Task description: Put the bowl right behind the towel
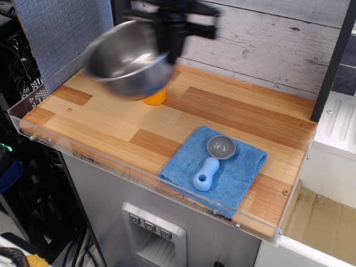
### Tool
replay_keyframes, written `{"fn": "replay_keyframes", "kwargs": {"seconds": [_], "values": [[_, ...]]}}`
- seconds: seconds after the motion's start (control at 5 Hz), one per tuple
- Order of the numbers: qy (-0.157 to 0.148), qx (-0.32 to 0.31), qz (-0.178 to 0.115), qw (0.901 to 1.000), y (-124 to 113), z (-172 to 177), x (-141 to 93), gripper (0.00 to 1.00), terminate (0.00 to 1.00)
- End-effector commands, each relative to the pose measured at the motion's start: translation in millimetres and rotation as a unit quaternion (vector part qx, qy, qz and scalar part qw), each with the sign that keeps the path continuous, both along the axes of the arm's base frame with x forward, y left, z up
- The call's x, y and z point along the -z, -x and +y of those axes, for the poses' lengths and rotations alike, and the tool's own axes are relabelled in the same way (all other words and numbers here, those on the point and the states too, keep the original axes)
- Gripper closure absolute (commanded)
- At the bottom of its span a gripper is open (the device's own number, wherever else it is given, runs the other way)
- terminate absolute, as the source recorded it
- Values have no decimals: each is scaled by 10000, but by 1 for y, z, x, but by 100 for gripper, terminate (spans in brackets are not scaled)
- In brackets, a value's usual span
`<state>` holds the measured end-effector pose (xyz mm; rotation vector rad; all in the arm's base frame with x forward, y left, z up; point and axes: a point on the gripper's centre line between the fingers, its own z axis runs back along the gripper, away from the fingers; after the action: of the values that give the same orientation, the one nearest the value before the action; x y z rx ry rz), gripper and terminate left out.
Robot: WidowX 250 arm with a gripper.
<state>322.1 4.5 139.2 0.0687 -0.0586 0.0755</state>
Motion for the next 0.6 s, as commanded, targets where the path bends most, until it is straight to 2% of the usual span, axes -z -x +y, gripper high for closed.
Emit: {"fn": "replay_keyframes", "kwargs": {"seconds": [0.0, 0.2, 0.4], "values": [[292, 929, -36, 9952, -50, -59, 9, 100, 0], [264, 1053, 157, 9940, -60, -72, 27, 100, 0], [266, 1162, 263, 9925, -60, -80, 38, 100, 0]]}}
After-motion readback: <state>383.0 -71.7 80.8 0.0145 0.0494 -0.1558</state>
